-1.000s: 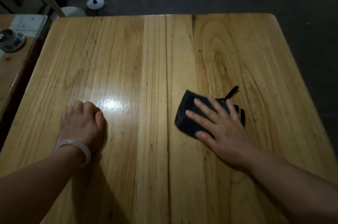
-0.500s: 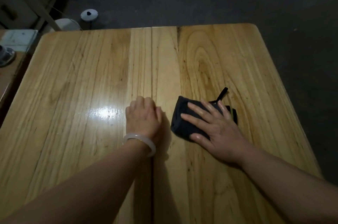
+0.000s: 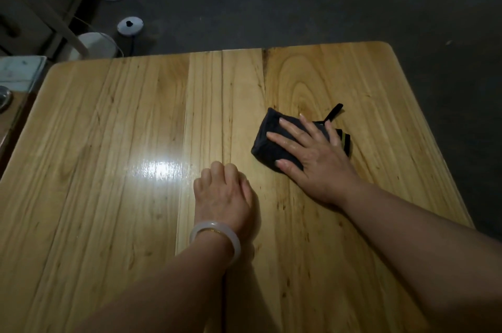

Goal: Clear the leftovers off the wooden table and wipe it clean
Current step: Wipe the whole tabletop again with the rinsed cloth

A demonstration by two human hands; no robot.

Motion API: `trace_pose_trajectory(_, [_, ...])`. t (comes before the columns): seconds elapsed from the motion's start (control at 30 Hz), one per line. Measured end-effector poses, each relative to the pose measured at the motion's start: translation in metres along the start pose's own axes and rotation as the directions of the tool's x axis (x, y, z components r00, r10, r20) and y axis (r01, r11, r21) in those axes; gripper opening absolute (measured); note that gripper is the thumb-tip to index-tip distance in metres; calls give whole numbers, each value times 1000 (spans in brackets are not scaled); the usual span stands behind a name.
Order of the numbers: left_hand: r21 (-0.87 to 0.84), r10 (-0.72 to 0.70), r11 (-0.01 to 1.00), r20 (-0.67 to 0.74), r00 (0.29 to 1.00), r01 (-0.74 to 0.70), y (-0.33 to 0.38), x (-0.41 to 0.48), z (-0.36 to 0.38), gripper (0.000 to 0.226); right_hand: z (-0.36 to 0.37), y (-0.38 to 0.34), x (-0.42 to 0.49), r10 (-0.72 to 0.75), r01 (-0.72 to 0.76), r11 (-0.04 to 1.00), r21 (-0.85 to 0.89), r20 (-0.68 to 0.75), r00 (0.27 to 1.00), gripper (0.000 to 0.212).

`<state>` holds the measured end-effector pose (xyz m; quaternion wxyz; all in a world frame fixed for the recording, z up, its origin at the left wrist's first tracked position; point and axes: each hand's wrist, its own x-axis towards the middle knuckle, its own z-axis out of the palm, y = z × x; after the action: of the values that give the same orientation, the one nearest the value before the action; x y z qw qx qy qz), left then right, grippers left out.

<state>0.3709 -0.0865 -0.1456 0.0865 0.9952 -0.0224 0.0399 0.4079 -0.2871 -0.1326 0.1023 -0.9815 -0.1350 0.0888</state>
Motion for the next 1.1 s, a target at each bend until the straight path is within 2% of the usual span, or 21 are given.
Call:
trace_pose_trajectory(0.3, [33,32,999,-64,997,-30,0,0,2,20,-7,-3,67,24,-24,1000,4,-22,999,53])
trace_pose_trajectory(0.63, [57,26,998,-68,997,-22,-3,4,4,21,-23,6,126,133,-133,991,0,1,991,54])
trace_pose_trajectory(0.93, [53,15,999,-57,998,-12,-6,4,4,21,-27,60,91,361,-360,932,35,-36,932,55])
trace_pose_trajectory(1.1, [46,6,999,-27,1000,-5,-6,4,3,24,-20,64,47,442,-438,896,67,-42,896,55])
